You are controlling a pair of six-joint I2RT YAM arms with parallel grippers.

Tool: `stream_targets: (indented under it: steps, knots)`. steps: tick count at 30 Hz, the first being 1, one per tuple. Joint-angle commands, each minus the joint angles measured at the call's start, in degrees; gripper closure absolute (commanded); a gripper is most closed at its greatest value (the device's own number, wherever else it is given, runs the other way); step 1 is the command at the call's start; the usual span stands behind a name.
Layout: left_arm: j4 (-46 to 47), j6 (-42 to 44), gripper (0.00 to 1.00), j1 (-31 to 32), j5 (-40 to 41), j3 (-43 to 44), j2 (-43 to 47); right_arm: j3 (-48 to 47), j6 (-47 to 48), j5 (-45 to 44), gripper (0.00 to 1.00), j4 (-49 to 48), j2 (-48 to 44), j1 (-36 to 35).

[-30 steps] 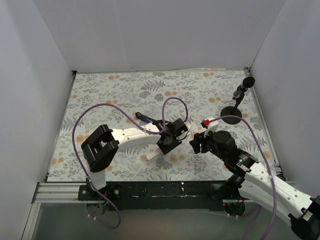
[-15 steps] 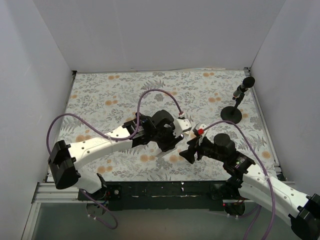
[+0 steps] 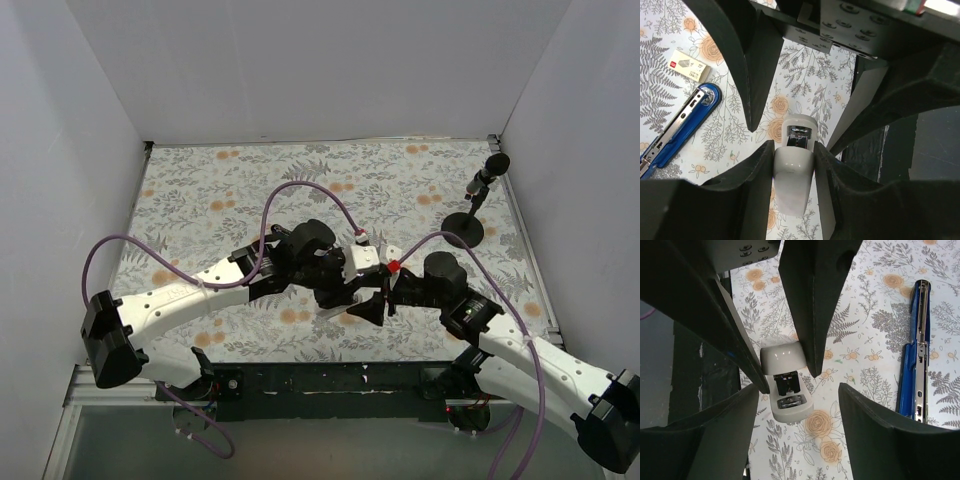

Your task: Load the staples into the stapler

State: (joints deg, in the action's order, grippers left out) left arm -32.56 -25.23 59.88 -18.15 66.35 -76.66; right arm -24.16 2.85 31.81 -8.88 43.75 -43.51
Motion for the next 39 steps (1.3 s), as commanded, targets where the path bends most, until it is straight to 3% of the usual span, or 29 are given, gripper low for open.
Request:
stream_targets:
  steps: [1, 6, 9, 10, 12, 16, 21, 26, 39]
  knots:
    - [2.8, 1.3, 1.0, -0.3, -3.0, 0.3, 3.2, -3.2, 1.6, 4.5, 0.3, -3.9, 2.1, 0.0]
    - [2.8, 1.8, 1.0, -0.3, -3.4, 0.4, 4.4, -3.4, 1.8, 5.9, 0.39, -3.9, 3.6, 0.0]
    - [3.1, 1.9, 1.0, -0.3, -3.6, -0.2, 5.7, -3.5, 2.1, 6.2, 0.51, -3.7, 3.5, 0.1]
    - [3.0, 1.9, 1.0, -0.3, -3.5, -0.3, 5.8, -3.6, 2.1, 6.4, 0.6, -3.7, 3.5, 0.0]
    - [3.2, 1.9, 1.0, -0.6, -3.1, -0.6, 6.7, -3.7, 2.2, 6.5, 0.67, -3.4, 3.2, 0.0]
    - [4.8, 1.4, 1.0, -3.5, -3.7, -2.4, 9.7, -3.3, 2.2, 4.9, 0.99, -2.7, 2.2, 0.0]
    - [8.9, -1.6, 1.0, -12.6, -10.0, -6.6, 15.2, -1.5, -0.1, 3.1, 0.99, -5.2, -0.9, 0.0]
    - [16.1, -6.8, 1.0, -16.4, -9.3, -12.1, 20.0, -0.6, -2.4, 2.0, 0.99, -9.0, -3.2, 0.0]
    - [26.6, -34.3, 1.0, -20.4, 11.2, -30.1, 25.6, -1.4, -6.6, -1.0, 0.99, -15.0, -6.4, 0.0]
